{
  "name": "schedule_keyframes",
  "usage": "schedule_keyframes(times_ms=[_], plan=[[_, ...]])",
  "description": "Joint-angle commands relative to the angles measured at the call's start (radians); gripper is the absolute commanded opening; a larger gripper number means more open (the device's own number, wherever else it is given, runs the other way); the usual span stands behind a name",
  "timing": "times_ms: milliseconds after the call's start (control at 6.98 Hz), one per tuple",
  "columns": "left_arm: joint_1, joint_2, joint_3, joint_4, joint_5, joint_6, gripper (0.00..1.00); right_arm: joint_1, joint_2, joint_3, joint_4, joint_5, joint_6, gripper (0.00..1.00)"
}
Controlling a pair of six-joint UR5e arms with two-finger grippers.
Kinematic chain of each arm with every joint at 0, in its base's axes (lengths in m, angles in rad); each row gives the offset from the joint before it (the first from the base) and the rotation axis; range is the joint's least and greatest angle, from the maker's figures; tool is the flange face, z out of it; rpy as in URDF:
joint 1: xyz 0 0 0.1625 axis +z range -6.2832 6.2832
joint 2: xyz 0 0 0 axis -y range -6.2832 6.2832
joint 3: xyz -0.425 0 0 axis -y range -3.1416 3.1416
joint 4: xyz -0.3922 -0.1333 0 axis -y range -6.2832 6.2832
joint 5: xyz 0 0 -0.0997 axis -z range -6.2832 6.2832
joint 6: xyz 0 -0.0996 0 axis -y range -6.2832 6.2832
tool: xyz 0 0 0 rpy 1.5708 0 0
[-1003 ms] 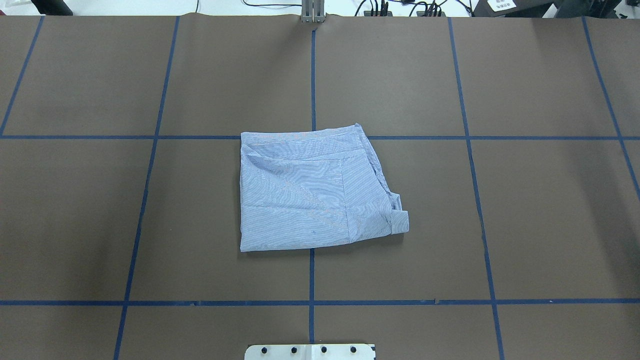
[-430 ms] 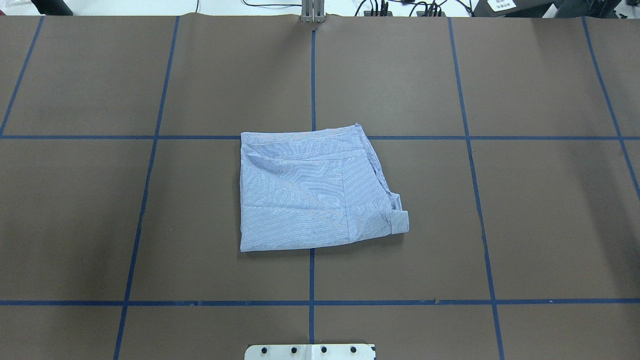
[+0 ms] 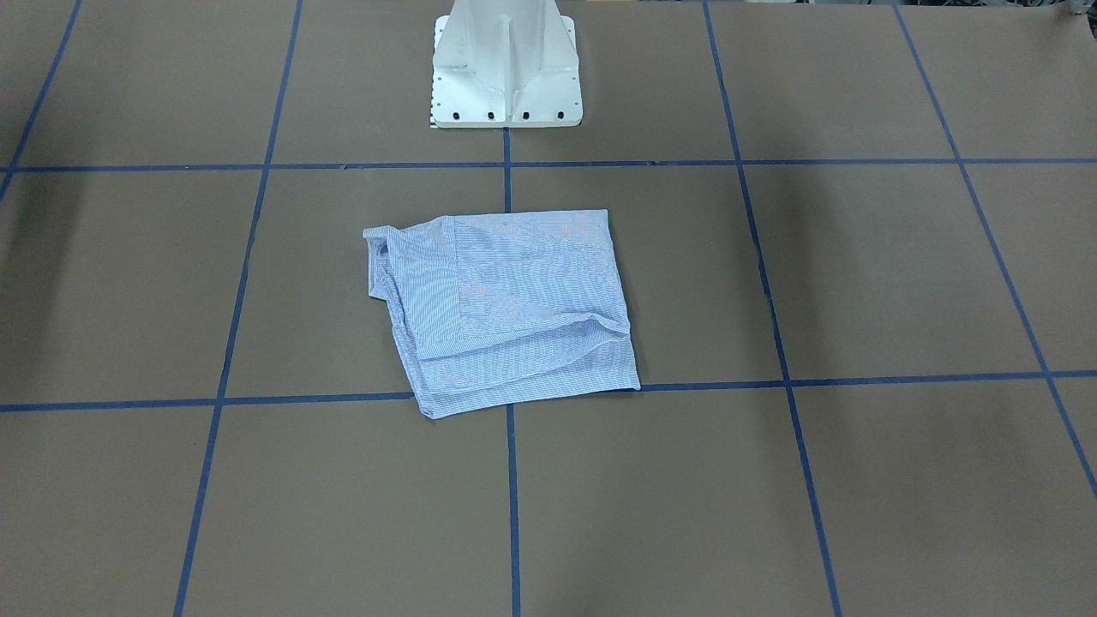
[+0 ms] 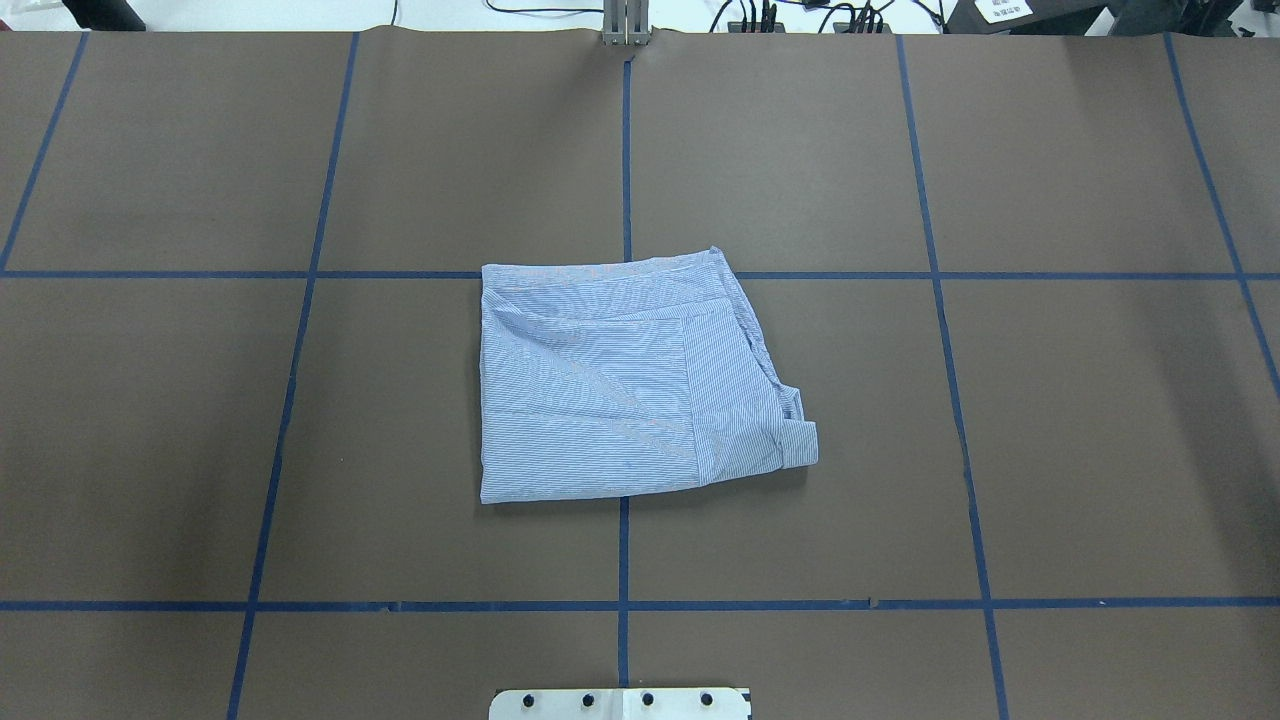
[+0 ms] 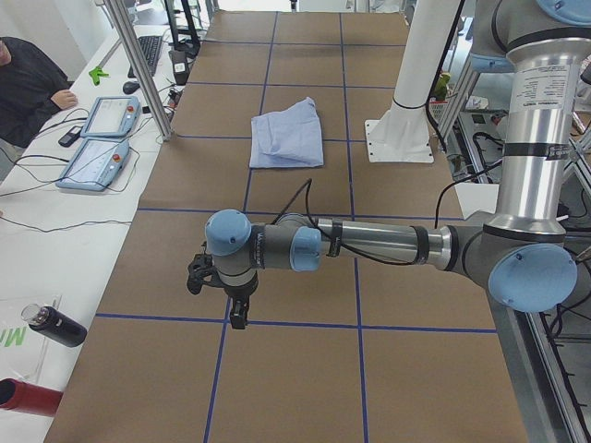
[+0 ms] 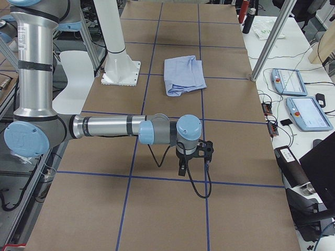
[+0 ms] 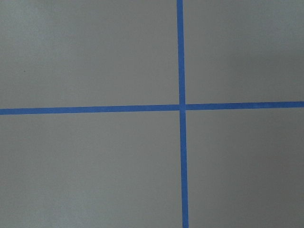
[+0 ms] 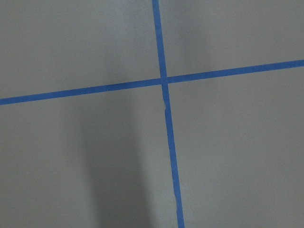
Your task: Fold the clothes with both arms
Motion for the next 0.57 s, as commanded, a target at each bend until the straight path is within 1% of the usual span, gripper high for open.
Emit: schedule_keyframes(times_ms=[0, 286, 430], plan=[[0.008, 0.001, 0.008, -0.001, 0.0, 0.0, 0.99, 0.0, 0.001, 0.0, 0.0, 0.0, 0.0, 1.0], [0.032, 0.003, 0.069, -0.087, 0.0, -0.005, 0.99, 0.0, 0.002, 0.0, 0.0, 0.0, 0.0, 1.0], [0.032, 0.003, 0.072, -0.09, 0.0, -0.008, 0.99, 0.0, 0.004, 0.0, 0.0, 0.0, -0.002, 1.0]])
